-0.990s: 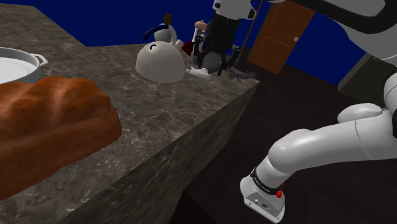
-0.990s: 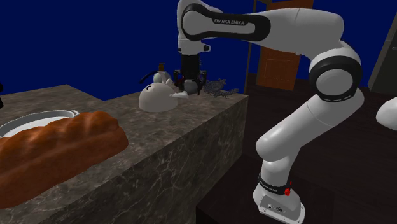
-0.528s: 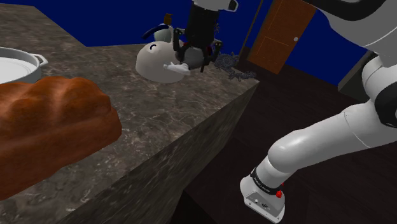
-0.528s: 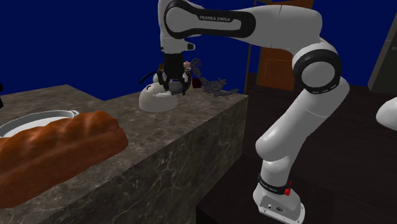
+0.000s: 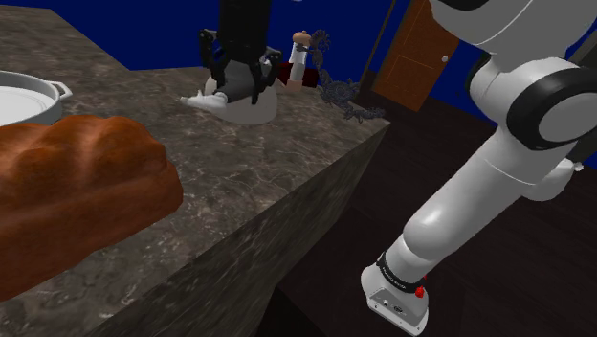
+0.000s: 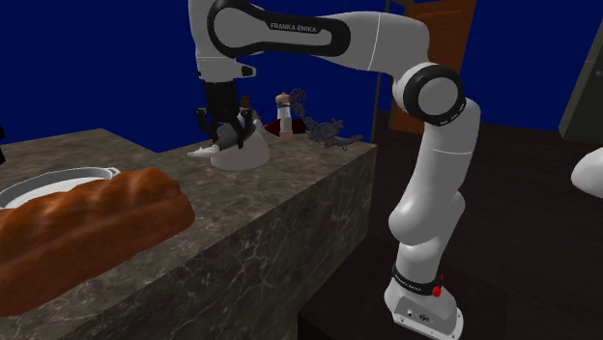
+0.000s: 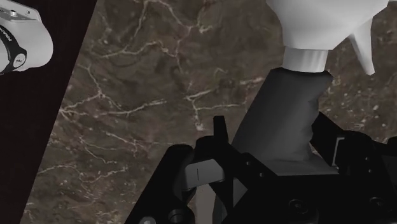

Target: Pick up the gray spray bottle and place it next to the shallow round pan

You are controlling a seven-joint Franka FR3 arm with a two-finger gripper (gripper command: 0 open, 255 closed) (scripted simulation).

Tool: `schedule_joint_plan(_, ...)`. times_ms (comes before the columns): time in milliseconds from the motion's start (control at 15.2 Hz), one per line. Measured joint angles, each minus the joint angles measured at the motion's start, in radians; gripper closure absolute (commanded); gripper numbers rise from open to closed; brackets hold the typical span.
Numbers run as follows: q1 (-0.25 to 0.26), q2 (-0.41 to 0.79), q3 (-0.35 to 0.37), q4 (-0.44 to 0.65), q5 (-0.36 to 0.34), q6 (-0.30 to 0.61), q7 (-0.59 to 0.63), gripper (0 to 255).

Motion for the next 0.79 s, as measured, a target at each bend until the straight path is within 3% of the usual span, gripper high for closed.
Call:
schedule_joint_plan(132,0.045,0.113,0.043,0.105,-0.085,-0.033,0.074,255)
schedule_joint_plan(264,0.132,0.248,0.071,0.231,-0.189,-0.073,0.154,255)
schedule_joint_plan(462,0.333,0.47,0.052,0.511,-0.361,-0.183,0.23,255)
schedule_joint_plan(528,0.393,0.524,0.037,0.595,-0.401,-0.214,0.232,255)
schedule_joint_plan(594,0.484,0.597,0.009,0.733,-0.452,-0.268,0.227,255)
schedule_joint_plan(660,0.531,0.639,-0.008,0.799,-0.48,-0.292,0.226,255)
schedule_joint_plan(792,0.496,0.617,0.006,0.722,-0.463,-0.251,0.244,255)
